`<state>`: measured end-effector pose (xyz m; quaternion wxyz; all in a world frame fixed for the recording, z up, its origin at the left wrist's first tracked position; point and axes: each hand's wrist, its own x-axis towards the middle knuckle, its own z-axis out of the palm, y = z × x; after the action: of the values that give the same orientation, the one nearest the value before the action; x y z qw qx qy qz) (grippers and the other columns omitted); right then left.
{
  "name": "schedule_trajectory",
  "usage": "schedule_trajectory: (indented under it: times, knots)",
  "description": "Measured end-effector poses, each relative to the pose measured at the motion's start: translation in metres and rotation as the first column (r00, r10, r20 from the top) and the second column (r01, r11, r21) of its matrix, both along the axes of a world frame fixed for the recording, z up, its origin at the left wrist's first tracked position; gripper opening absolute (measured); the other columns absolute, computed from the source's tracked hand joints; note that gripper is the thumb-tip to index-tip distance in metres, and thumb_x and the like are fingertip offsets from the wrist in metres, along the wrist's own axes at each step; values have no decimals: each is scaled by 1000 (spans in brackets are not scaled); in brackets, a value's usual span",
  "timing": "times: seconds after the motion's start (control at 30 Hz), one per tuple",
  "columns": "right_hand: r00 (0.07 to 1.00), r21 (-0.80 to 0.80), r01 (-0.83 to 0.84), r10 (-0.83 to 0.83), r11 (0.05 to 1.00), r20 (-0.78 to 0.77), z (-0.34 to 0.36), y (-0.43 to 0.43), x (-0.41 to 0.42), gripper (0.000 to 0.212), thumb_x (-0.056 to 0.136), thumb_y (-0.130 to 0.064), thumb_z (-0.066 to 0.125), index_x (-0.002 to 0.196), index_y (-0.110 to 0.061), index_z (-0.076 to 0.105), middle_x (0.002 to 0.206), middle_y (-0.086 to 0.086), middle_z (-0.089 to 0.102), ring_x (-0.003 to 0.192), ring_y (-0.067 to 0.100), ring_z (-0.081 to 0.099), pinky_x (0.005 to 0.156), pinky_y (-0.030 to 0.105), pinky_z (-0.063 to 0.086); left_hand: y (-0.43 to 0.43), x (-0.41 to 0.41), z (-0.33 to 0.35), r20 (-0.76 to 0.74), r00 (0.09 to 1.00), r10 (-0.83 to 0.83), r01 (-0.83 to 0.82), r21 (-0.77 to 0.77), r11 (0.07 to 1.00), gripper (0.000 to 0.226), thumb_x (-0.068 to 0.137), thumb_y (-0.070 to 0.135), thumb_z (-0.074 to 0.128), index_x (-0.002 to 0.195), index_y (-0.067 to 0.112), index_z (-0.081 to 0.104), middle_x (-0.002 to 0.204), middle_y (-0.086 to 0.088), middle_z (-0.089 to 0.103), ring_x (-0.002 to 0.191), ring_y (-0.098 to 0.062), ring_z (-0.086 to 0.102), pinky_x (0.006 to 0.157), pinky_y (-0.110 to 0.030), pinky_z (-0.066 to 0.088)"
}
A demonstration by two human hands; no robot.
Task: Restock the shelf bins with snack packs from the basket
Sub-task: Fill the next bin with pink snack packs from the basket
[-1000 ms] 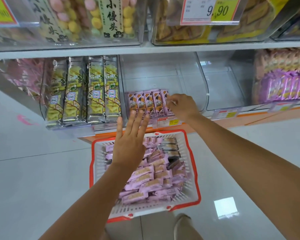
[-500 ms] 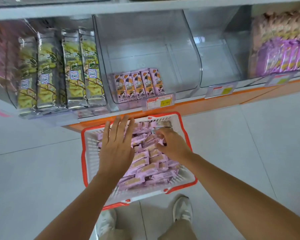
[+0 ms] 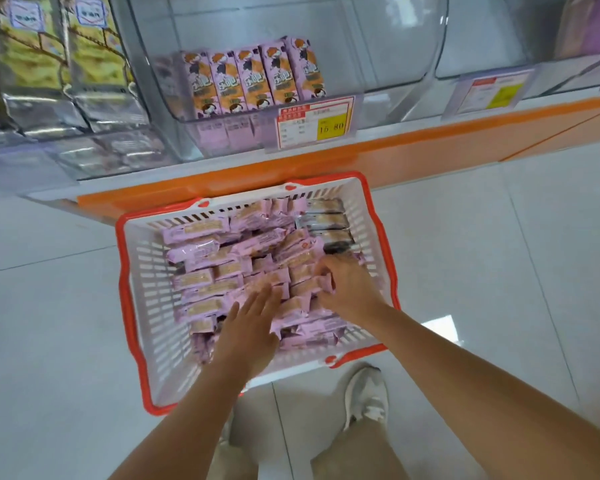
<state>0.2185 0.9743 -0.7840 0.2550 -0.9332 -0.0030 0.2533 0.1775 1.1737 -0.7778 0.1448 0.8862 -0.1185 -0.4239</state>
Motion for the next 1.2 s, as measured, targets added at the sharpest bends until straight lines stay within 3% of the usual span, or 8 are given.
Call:
schedule_trajectory:
  times: [0.17,0.3,0.5,0.67,0.83,0.9,1.07,1.2]
  knots:
    - [994,128,71,-80,989,70,11,-4,-8,34,73,-15,74,106,-11,64,107,5,60,95,21,56,83,35,50,-2,-4,-3,13,1000,23,-23,-9,1000,75,103,24,44,158,27,-8,164,5,-15,153,-17,-4,123,-39,2]
    - [975,256,180,-206,950,80,43,-5,-6,29,80,-12,72,109,-12,64,95,-2,64,80,10,62,77,26,55,-9,-1,17,157,966,207,-176,-192,965,63,102,23,47,158,18,17,164,-1,18,150,-21,21,119,-34,20]
    - [926,494,325,-377,807,6,105,-3,4,23,86,-15,72,107,-17,63,90,4,67,76,8,60,71,17,52,-33,17,78,-31,844,536,-460,-555,693,41,103,41,44,143,32,45,131,19,50,113,3,50,88,-8,36]
    - [898,655,387,-427,649,-106,157,6,11,47,86,-18,73,126,-14,49,101,4,67,92,10,65,82,21,53,-32,27,123,-187,748,636,-581,-648,492,16,103,20,49,113,13,59,81,7,62,68,1,57,66,-16,41]
    - [954,642,273,-289,716,-84,188,14,8,45,83,-6,74,118,-19,49,95,-2,63,87,17,64,81,37,57,-29,38,167,-336,604,722,-702,-653,284,17,102,12,51,89,7,60,73,-8,69,74,-25,66,83,-40,55]
    - [969,631,218,-240,745,-52,198,17,5,43,85,-7,73,118,-20,48,90,-3,63,82,17,63,80,41,57,-29,42,183,-384,552,740,-736,-642,215,24,101,7,51,80,11,60,68,1,71,71,-17,67,89,-39,53]
    - [966,605,186,-257,774,32,224,17,19,37,86,-12,73,115,-22,51,86,-3,66,70,11,66,70,32,58,-29,49,216,-257,638,726,-656,-675,337,27,104,9,44,85,13,63,81,16,68,85,-1,62,86,-20,43]
    - [936,596,183,-324,782,137,245,7,48,28,87,-10,71,111,-13,56,90,-6,68,65,9,67,61,29,58,-17,64,218,201,711,674,-499,-531,685,33,103,16,49,135,13,57,140,-3,55,135,-21,44,110,-33,32]
